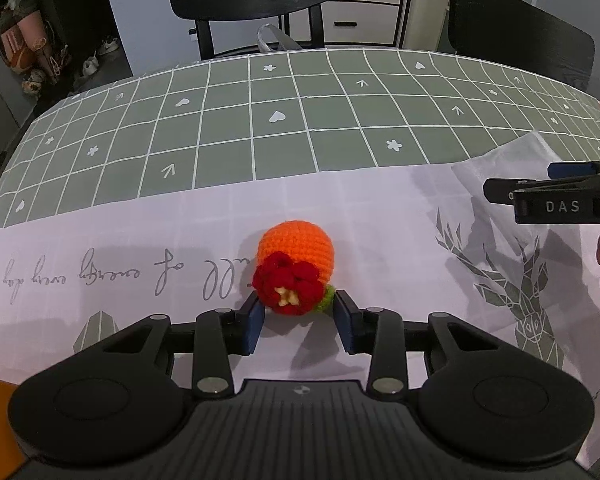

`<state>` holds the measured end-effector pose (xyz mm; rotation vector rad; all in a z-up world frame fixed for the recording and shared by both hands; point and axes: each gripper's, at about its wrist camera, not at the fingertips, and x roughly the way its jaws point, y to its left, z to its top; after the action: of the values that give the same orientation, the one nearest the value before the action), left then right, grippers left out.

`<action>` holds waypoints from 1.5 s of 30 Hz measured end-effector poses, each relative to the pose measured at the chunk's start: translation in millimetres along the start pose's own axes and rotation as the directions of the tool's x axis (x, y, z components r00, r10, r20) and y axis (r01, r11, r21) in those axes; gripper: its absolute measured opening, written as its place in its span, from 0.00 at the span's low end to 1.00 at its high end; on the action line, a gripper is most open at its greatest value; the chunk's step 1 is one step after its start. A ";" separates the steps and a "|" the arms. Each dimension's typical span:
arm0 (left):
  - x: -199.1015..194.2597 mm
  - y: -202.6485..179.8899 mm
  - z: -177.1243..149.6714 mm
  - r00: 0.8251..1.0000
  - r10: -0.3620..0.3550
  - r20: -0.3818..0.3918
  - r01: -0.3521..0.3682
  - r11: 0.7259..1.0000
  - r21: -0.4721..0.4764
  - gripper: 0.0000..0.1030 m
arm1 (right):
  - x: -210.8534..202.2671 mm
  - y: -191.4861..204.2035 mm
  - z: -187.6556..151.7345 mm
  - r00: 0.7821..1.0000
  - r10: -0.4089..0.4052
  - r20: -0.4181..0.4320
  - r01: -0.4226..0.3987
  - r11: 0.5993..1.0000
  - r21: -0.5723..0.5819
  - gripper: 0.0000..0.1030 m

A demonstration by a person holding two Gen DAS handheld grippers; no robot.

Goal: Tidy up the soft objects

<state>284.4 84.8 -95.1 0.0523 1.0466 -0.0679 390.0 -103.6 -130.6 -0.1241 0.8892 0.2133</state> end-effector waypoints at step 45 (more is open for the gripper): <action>-2.7 -10.5 -3.7 0.999 0.022 0.039 -0.024 0.998 0.062 0.28 | -35.1 2.1 -26.0 1.000 -0.004 0.007 0.004 1.000 0.001 0.00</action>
<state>279.0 74.6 -94.7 0.1190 1.0054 -0.0805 348.4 -111.3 -119.4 -0.1239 0.8819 0.2088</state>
